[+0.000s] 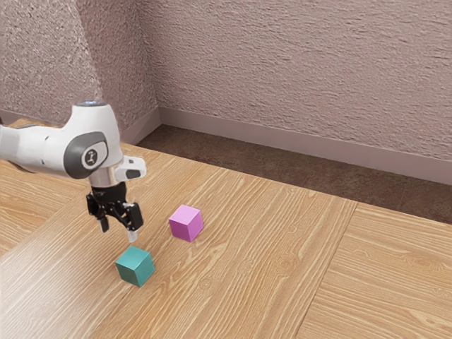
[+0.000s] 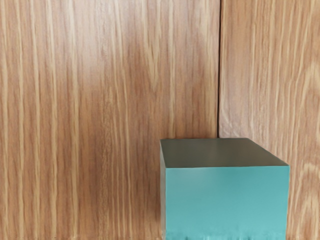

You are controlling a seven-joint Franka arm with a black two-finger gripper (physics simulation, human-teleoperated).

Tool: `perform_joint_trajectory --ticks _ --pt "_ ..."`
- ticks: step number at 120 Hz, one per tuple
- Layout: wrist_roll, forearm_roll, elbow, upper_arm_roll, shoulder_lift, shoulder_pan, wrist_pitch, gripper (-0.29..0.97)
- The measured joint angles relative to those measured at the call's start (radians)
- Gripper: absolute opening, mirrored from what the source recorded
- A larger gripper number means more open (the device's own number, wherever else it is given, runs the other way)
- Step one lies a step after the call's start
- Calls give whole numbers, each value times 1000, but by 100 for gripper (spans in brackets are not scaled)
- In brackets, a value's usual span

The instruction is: Pick up the blue block with one arm, and put the blue block on the pink block with one arm

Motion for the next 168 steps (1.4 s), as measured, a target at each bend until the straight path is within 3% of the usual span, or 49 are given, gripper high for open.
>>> perform_joint_trajectory --ticks 26,58,88,168 --pt "14 -13 -53 -36 1 14 96 68" --pt "28 -18 -49 -43 48 -47 168 68" --pt "36 -22 -114 -43 -70 -59 165 68" --pt "48 -23 -121 -45 22 -44 195 68"
